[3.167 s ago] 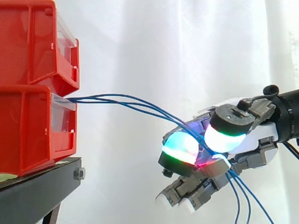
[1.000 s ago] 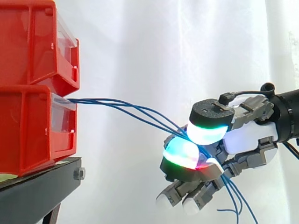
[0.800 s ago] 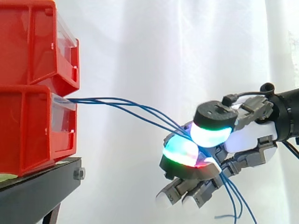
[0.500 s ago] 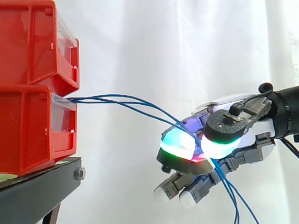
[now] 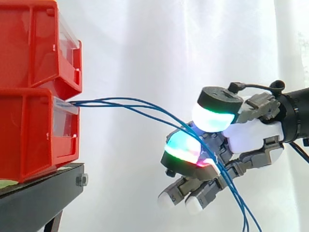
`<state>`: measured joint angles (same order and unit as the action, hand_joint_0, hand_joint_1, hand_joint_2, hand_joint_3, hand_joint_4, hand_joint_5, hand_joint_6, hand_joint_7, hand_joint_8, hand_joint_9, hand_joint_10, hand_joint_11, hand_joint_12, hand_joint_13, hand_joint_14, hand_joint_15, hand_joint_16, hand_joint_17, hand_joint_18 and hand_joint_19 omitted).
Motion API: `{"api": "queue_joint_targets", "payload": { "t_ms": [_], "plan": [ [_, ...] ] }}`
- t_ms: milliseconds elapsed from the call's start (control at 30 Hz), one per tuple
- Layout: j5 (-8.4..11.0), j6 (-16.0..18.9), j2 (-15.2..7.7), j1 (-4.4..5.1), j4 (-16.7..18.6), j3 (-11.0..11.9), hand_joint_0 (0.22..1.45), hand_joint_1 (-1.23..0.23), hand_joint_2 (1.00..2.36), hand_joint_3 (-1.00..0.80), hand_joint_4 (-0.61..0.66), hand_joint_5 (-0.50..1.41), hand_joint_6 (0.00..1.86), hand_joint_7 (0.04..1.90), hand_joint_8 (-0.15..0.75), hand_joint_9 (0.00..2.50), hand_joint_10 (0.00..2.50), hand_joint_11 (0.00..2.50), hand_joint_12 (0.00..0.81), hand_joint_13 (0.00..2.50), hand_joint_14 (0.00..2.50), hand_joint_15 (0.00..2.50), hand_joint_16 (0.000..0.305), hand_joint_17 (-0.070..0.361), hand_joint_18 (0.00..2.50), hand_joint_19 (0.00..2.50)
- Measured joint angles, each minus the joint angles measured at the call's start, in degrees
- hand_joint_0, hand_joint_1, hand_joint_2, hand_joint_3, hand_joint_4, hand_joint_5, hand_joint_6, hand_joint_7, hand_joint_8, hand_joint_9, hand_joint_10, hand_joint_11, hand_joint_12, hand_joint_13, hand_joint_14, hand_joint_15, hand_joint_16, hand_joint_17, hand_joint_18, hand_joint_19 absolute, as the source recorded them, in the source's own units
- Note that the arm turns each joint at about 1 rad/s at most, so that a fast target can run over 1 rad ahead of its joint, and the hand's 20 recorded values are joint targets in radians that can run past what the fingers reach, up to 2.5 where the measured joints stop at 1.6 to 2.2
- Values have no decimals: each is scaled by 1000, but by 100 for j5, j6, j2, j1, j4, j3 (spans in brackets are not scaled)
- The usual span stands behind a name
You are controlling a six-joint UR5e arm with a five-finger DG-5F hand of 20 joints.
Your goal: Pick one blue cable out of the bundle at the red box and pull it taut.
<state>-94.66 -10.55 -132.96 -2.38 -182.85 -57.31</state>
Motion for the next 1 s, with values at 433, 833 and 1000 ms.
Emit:
{"api": "queue_joint_targets", "payload": {
  "t_ms": [433,833,1000],
  "plan": [
    [0,1,-1,0,-5,1,726,-822,1014,-289,-17,-197,962,887,354,831,97,1173,314,343,1,30,49,110,511,169],
    [0,-2,-1,0,-6,1,818,-872,1016,-282,-78,-200,962,1080,344,867,31,1179,305,352,1,35,47,106,493,229],
    [0,-4,-1,0,-3,1,850,-859,1017,-280,-119,-198,964,1109,337,894,1,1169,303,353,2,41,46,104,464,262]
  ]
}}
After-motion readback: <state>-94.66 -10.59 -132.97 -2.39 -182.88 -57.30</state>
